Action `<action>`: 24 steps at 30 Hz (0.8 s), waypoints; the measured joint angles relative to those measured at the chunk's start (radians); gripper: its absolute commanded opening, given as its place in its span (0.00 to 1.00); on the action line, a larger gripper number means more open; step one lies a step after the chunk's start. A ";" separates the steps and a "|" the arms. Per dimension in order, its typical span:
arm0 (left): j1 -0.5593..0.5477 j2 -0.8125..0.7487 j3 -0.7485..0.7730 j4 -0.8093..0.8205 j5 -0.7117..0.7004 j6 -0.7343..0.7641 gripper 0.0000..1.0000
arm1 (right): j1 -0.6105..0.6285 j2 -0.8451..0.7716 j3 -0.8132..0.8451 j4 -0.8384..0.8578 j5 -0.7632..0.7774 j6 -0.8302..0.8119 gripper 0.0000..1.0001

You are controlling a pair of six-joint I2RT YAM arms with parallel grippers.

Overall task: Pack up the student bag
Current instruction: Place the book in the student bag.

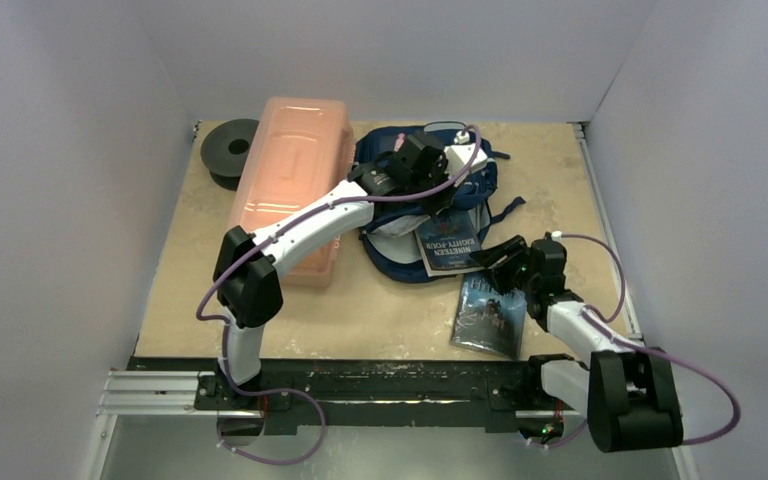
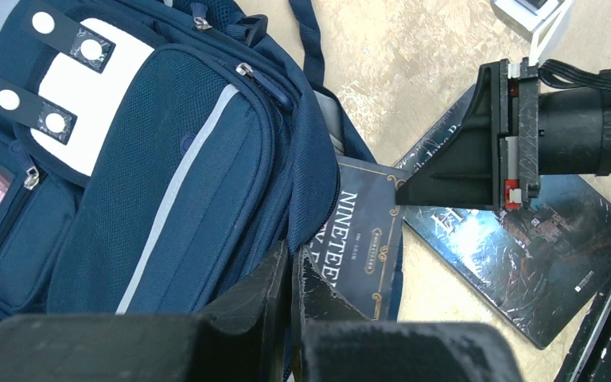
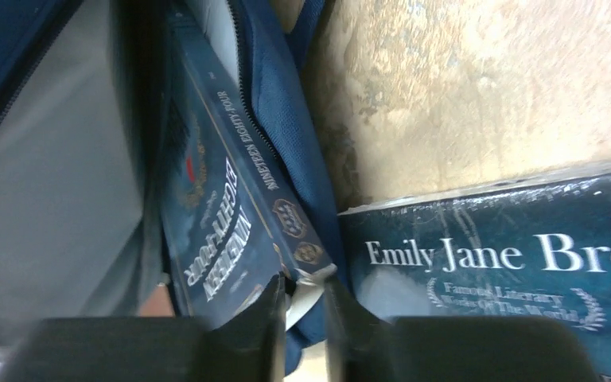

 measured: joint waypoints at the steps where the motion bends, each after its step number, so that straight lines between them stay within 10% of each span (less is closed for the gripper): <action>1: 0.000 0.000 0.009 -0.010 0.000 0.001 0.00 | -0.001 0.025 -0.007 0.045 -0.008 0.011 0.00; 12: 0.000 0.003 0.085 -0.083 -0.005 0.040 0.00 | -0.001 0.101 -0.123 0.445 -0.041 0.314 0.00; 24: -0.004 0.024 0.114 -0.105 0.011 0.132 0.00 | 0.248 0.620 0.108 0.890 0.290 0.472 0.00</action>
